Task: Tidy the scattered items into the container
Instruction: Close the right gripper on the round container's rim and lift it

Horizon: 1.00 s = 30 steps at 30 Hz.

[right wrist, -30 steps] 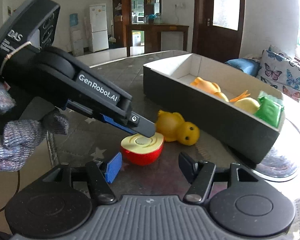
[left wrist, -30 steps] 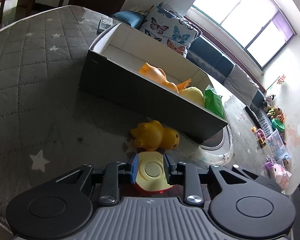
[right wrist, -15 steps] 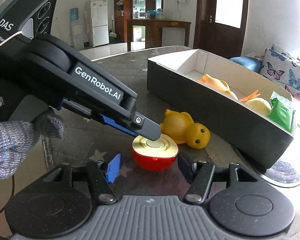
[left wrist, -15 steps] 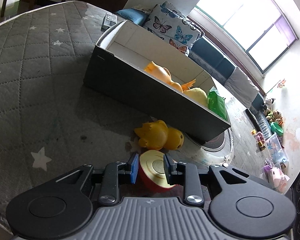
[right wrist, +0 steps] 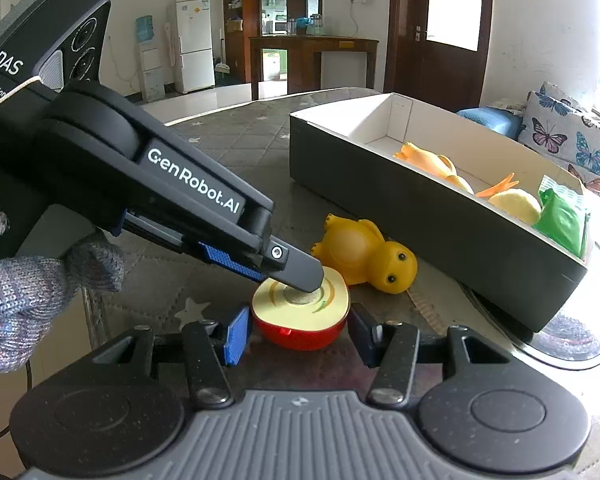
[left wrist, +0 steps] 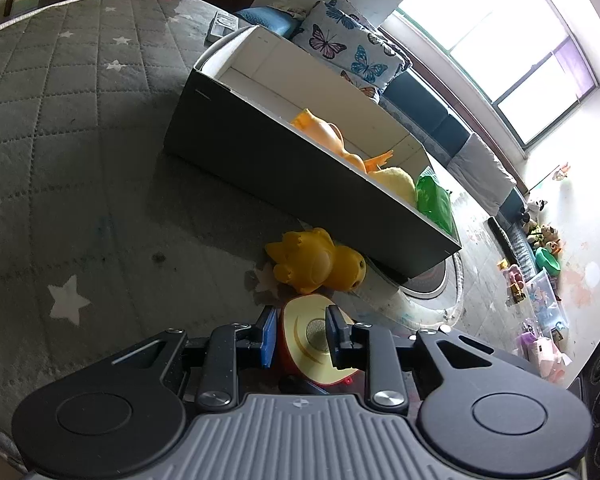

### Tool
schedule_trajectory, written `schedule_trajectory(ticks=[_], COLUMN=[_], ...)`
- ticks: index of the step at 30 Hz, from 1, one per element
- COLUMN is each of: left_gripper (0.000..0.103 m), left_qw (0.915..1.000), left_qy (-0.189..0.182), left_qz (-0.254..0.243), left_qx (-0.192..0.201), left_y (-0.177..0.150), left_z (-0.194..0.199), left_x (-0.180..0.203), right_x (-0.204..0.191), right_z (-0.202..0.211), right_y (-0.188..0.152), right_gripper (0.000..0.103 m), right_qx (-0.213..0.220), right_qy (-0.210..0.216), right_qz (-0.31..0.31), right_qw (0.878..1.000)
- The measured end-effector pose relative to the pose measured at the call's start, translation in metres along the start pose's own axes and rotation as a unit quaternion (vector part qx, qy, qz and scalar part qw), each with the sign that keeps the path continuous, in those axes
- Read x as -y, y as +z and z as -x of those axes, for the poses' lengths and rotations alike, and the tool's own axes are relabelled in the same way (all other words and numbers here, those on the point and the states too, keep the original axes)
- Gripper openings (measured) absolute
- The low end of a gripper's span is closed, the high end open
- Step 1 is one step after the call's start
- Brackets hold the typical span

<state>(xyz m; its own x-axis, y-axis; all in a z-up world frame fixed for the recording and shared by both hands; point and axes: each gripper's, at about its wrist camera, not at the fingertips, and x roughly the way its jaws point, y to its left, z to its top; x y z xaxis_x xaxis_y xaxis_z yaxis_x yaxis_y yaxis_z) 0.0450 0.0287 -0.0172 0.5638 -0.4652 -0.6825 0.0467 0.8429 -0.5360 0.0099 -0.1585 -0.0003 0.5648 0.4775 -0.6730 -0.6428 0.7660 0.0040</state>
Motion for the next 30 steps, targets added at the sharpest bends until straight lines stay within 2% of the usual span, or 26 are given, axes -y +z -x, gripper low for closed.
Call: schedule_trajectory(ticks=[19,30], left_gripper=[0.028,0.027], left_qw=[0.9989,0.9971], left_qy=[-0.001,-0.014], left_qz=[-0.034,-0.054], left_qx=[0.032,0.051], left_y=[0.008,0.039], left_z=[0.020,0.028], left_x=[0.024,0.045], right_x=[0.002,0.016], right_z=[0.018,0.028], right_y=[0.015,0.041], right_gripper=[0.053,0.053], right_qx=[0.032,0.059], right_qy=[-0.011,-0.031], right_qz=[0.009,0.012], right_qw=[0.999,0.998])
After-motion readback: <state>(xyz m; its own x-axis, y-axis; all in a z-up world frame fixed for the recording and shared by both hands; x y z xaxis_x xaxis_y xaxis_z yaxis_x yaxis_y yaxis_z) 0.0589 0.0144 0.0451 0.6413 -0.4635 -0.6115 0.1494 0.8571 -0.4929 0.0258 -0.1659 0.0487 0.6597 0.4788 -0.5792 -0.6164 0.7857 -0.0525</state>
